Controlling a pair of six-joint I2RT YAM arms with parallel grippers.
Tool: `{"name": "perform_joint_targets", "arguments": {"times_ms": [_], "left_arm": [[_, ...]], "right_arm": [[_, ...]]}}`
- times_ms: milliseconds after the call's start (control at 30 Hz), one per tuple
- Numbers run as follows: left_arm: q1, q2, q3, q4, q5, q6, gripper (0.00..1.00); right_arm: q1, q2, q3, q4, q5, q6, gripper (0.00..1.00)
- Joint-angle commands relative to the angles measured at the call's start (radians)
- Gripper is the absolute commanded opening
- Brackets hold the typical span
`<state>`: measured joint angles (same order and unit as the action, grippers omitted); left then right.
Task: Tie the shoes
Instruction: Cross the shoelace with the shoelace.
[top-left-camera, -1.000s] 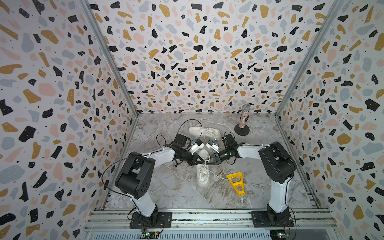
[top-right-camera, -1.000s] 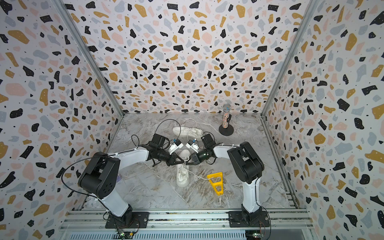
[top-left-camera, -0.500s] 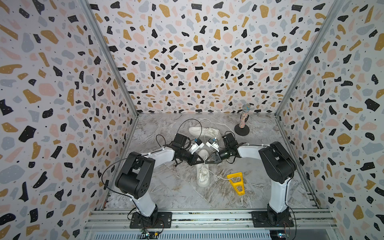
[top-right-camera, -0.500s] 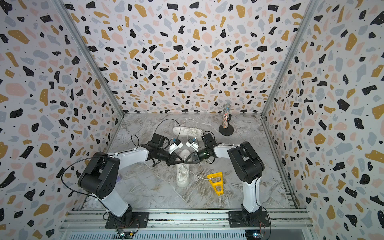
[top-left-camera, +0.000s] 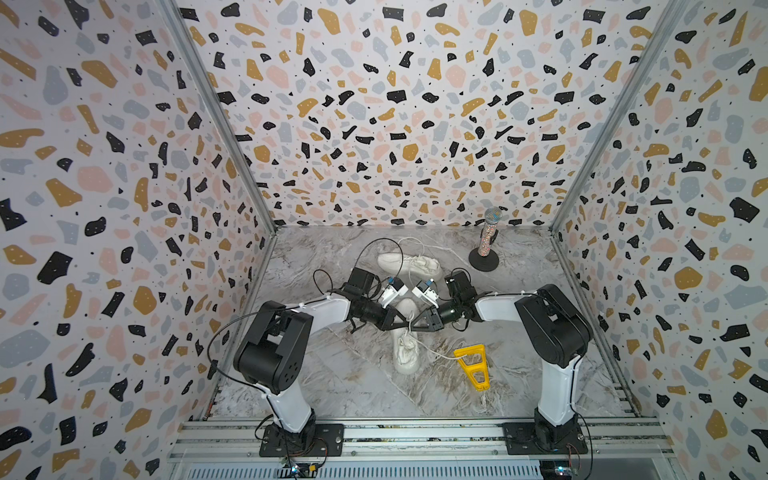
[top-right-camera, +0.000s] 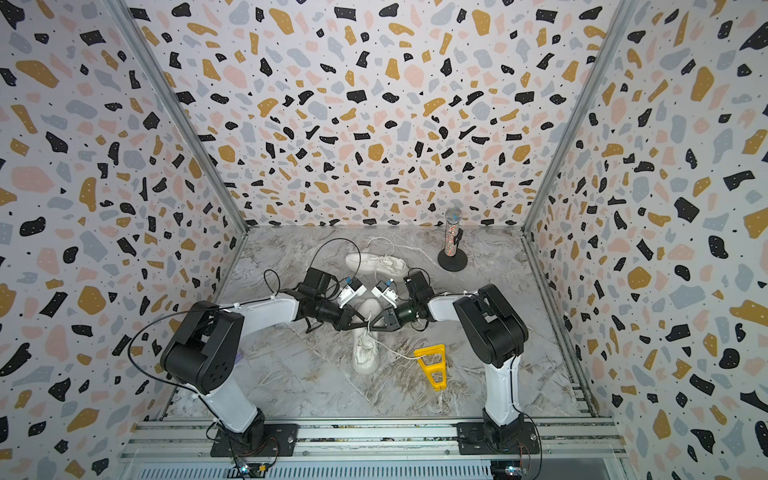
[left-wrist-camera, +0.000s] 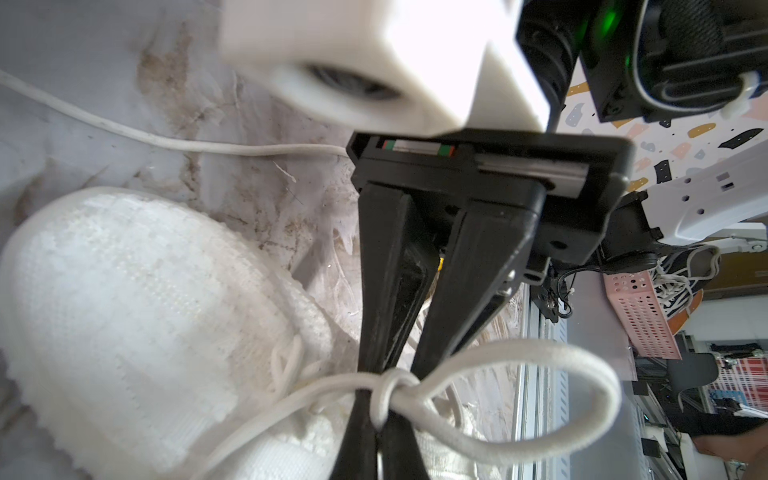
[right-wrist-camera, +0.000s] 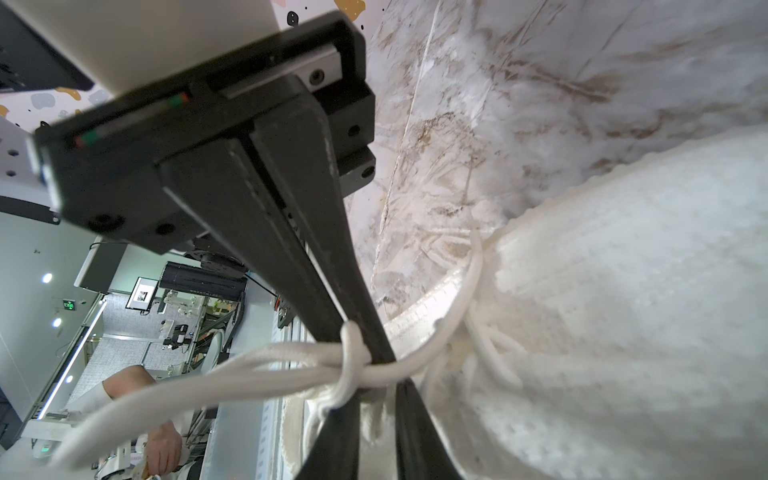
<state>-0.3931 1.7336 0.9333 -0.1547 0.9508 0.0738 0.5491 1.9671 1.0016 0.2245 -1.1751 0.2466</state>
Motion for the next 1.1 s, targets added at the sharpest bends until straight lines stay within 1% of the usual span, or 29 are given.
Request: {"name": "perform_joint_targets", "arguments": {"times_ms": [0, 133, 267, 333, 433, 500, 667, 833, 1067], "left_arm": [[0.007, 0.011, -0.005, 0.046, 0.072, -0.031, 0.00], [0.009, 0.014, -0.004, 0.049, 0.083, -0.035, 0.00], [0.009, 0.020, -0.004, 0.049, 0.092, -0.040, 0.00], [0.009, 0.023, -0.001, 0.049, 0.095, -0.042, 0.00], [0.012, 0.023, -0.005, 0.049, 0.097, -0.041, 0.00], [0.017, 0.022, -0.005, 0.049, 0.100, -0.042, 0.00], [0.045, 0.014, -0.011, 0.045, 0.100, -0.041, 0.00], [0.056, 0.005, -0.014, 0.038, 0.098, -0.034, 0.00], [0.058, 0.001, -0.009, 0.024, 0.092, -0.016, 0.13]], "right_arm": [[0.008, 0.004, -0.026, 0.159, 0.021, 0.075, 0.22], [0.008, 0.019, -0.050, 0.291, 0.023, 0.163, 0.22], [0.008, 0.026, -0.050, 0.317, 0.028, 0.180, 0.21], [0.008, 0.024, -0.052, 0.326, 0.032, 0.184, 0.17], [0.006, 0.017, -0.055, 0.316, 0.049, 0.174, 0.05], [0.006, 0.006, -0.055, 0.286, 0.063, 0.150, 0.00], [0.005, -0.040, -0.049, 0.145, 0.104, 0.034, 0.00], [0.002, -0.063, -0.043, 0.083, 0.123, -0.018, 0.00], [0.002, -0.068, -0.023, 0.031, 0.129, -0.047, 0.00]]}}
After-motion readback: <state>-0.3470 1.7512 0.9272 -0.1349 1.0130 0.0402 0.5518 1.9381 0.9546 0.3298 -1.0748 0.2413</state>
